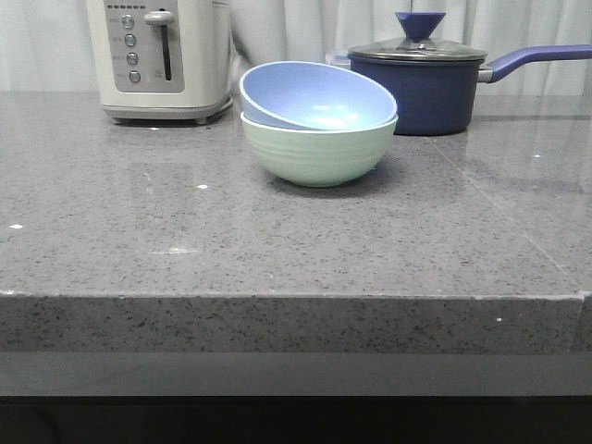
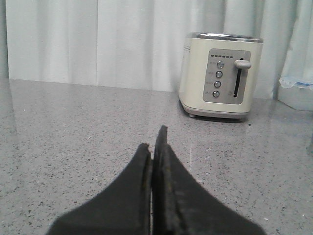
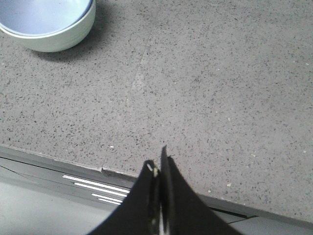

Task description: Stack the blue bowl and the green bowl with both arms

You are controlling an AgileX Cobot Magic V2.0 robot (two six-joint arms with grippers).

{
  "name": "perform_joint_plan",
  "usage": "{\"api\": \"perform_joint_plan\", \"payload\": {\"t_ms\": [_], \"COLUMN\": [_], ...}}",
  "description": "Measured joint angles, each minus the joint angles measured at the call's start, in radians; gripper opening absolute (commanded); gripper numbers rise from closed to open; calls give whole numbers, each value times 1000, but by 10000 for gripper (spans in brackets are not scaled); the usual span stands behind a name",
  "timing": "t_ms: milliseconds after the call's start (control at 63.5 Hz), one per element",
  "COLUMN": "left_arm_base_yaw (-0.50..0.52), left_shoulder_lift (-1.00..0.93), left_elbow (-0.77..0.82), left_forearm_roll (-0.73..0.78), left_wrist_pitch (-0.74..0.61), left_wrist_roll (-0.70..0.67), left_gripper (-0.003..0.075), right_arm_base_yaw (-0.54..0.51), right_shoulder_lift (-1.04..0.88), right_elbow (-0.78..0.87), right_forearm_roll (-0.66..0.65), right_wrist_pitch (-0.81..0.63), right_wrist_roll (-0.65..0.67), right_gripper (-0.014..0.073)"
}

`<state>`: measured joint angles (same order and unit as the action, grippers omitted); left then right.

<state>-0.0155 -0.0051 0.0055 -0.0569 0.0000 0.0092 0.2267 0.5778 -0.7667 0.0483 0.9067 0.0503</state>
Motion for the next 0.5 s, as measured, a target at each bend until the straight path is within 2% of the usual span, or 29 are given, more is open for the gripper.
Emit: {"api": "perform_joint_plan", "payload": {"t_ms": [173, 504], "left_arm_base_yaw": [0, 0], "left_shoulder_lift": [0, 0], "left_elbow": [0, 0], "left_forearm_roll": [0, 0], "left_wrist_pitch": [0, 0], "left_wrist_roll": [0, 0], "left_gripper": [-20, -20], "right_arm_base_yaw": [-68, -188], "right_shoulder_lift": [-118, -494], "right_elbow": [92, 576], "right_forearm_roll": [-13, 13], "right_wrist_pitch": [-73, -503], "right_wrist_roll": [-2, -66], "right_gripper": [-57, -57]}}
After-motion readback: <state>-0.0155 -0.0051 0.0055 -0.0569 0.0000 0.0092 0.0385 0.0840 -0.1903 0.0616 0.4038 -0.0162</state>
